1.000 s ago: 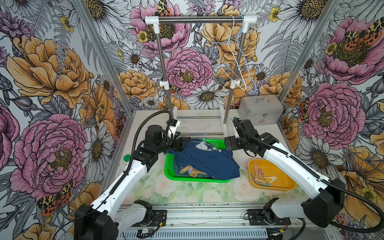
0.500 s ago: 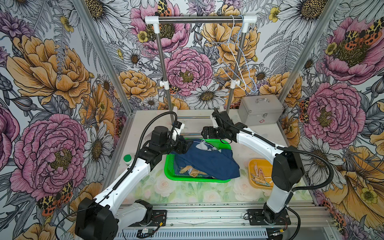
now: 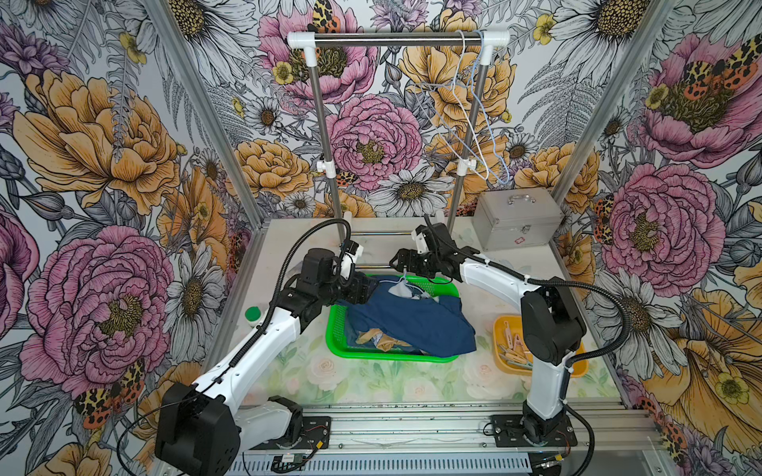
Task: Remove the clothespins securing t-shirts to the hanger
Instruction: Pick up the hanger from the basket.
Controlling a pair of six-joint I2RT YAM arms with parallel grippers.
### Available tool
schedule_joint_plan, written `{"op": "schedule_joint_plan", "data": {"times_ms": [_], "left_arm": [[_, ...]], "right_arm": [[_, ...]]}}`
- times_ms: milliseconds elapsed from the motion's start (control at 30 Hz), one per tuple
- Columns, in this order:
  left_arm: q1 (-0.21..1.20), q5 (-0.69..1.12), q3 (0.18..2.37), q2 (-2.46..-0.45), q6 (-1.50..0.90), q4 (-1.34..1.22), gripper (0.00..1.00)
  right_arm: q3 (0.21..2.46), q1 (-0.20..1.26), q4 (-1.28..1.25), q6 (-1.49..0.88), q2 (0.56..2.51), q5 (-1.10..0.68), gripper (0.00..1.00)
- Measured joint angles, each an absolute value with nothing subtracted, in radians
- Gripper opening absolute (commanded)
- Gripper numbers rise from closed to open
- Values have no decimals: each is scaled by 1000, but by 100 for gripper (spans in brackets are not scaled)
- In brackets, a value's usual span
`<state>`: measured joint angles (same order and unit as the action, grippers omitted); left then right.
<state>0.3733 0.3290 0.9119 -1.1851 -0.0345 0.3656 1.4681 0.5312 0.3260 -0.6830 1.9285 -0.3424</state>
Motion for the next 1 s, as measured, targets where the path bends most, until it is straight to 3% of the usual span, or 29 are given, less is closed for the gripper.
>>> {"op": "schedule_joint_plan", "data": {"times_ms": [300,667,900,1000], "left_arm": [[331,334,912,-1153,-27,393,76],[252,379,912,-1125,-23,401,76],[230,417,912,-1118,-23,402,76],[210,438,909,-1101,-24,404,76]], "right_arm": [[1428,551,245,-669,1917,-423,73],[1328,598,177,-634,1760,-471,56],[1313,618,163,-603,1748,-488,32],[1313,626,162,-584,1748,-488,15]]}}
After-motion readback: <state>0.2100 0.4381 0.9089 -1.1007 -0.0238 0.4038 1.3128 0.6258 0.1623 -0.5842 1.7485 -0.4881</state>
